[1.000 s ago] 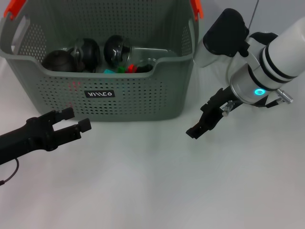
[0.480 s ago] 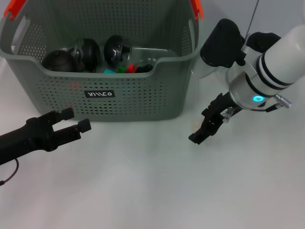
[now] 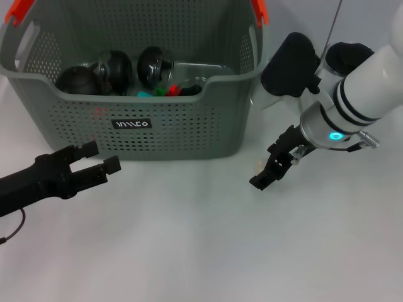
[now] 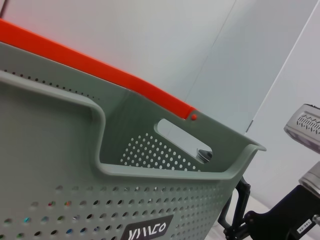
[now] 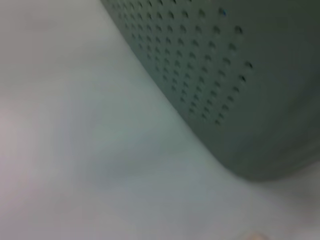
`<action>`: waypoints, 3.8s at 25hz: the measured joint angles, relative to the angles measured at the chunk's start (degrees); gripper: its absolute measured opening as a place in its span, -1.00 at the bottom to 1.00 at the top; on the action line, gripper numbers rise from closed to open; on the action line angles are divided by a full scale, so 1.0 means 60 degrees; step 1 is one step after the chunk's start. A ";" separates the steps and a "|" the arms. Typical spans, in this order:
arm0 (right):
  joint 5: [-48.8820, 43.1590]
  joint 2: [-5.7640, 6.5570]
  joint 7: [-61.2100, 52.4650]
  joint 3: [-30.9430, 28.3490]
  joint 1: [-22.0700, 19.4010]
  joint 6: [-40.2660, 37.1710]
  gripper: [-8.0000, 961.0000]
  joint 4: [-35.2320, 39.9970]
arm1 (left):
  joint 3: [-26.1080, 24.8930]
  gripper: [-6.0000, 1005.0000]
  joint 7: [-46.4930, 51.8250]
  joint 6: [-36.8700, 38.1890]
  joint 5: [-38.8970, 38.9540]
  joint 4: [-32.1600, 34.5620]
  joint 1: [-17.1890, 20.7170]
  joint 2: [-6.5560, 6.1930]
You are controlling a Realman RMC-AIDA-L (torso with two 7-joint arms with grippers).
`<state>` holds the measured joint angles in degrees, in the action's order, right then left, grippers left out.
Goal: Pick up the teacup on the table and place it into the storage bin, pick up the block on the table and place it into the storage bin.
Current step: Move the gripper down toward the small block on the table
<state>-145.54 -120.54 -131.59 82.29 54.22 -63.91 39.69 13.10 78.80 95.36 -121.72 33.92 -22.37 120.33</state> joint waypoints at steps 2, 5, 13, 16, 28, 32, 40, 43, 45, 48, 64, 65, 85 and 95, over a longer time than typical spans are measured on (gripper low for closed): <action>0.0033 -0.0029 0.0002 0.0246 -0.0015 0.0308 0.89 -0.0093 | 0.0000 0.69 -0.0006 -0.0001 0.0000 -0.0001 0.0002 0.0007; 0.0129 -0.0041 0.0006 0.0361 -0.0021 0.0450 0.89 -0.0150 | 0.0000 0.69 -0.0008 0.0000 0.0000 0.0000 0.0004 0.0012; 0.0533 -0.0033 0.0229 0.0447 -0.0034 0.0630 0.89 -0.0234 | 0.0000 0.69 0.0005 0.0000 0.0000 0.0000 0.0009 0.0027; 0.0535 -0.0034 0.0243 0.0509 -0.0028 0.0778 0.89 -0.0308 | 0.0001 0.69 0.0007 0.0000 0.0000 -0.0001 0.0002 0.0028; 0.0957 -0.0013 0.0255 0.1461 0.0023 0.0538 0.89 -0.0235 | 0.0001 0.69 0.0049 0.0001 0.0000 0.0000 -0.0006 0.0025; 0.1158 0.0079 0.0370 0.0788 -0.0058 -0.1179 0.89 0.0415 | 0.0001 0.69 0.0055 0.0001 0.0000 0.0000 0.0009 0.0019; 0.0667 0.0089 0.0387 -0.0515 -0.0449 -0.1956 0.89 0.1569 | 0.0015 0.69 0.0015 -0.0114 0.0000 0.0000 0.0019 0.0018; 0.0632 0.0006 0.0511 -0.0366 -0.0549 -0.1238 0.89 0.1396 | 0.0055 0.69 0.0013 -0.0126 0.0000 -0.0008 0.0012 0.0029; 0.0826 -0.0019 0.0532 -0.0191 -0.0529 -0.0835 0.89 0.1079 | 0.0058 0.69 0.0026 -0.0129 0.0000 -0.0014 0.0011 0.0029; 0.1132 -0.0022 0.0530 0.0118 -0.0438 -0.0366 0.89 0.0615 | 0.0058 0.69 0.0041 -0.0132 0.0000 -0.0015 0.0009 0.0028; 0.1328 -0.0050 0.0523 0.0830 -0.0388 0.0433 0.89 -0.0065 | 0.0059 0.69 0.0016 -0.0208 0.0000 -0.0015 0.0045 0.0056; 0.1367 -0.0050 0.0523 0.0849 -0.0381 0.0386 0.89 -0.0066 | 0.0059 0.69 0.0017 -0.0208 0.0000 -0.0015 0.0049 0.0056; 0.1572 0.0066 0.0092 0.0156 -0.0184 -0.0923 0.89 0.0060 | 0.0073 0.69 0.0037 -0.0204 -0.0001 -0.0015 -0.0007 0.0057; 0.1827 -0.0044 0.0381 0.0475 -0.0209 -0.0001 0.89 -0.0239 | 0.0073 0.69 0.0015 -0.0204 0.0000 -0.0015 -0.0007 0.0073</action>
<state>-134.57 -120.81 -129.30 85.14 52.97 -63.91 38.26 13.53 78.89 94.14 -121.72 33.84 -22.42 120.77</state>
